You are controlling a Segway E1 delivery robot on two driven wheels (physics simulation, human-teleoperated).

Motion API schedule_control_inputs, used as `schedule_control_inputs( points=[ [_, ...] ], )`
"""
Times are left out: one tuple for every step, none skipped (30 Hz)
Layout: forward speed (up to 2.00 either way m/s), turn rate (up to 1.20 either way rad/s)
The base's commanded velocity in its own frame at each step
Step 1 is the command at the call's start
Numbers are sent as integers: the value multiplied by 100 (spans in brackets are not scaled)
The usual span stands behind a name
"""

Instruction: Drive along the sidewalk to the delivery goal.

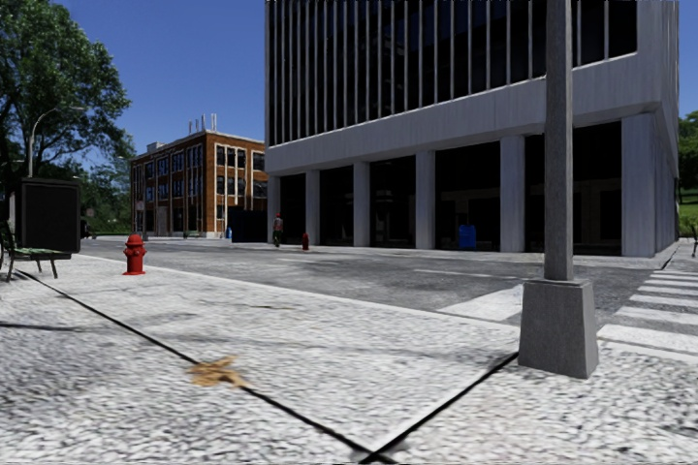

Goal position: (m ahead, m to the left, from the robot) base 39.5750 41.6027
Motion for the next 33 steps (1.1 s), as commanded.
schedule_control_inputs(
  points=[
    [200, 68],
    [200, 68],
    [200, 68],
    [200, 68],
    [200, 68],
    [200, 68],
    [200, 68],
    [200, 68],
    [200, 68],
    [200, 68],
    [200, 68],
    [200, 68],
    [200, 68],
    [200, 68],
    [200, 68],
    [200, 69],
    [200, 72],
    [200, 72],
    [200, 77],
    [200, 82],
    [200, 83],
    [200, 83],
    [200, 84],
    [200, 84],
    [200, 84],
    [200, 84],
    [200, 84],
    [200, 84],
    [200, 84],
    [200, 84],
    [200, 84],
    [200, 84],
    [200, 84]
  ],
)
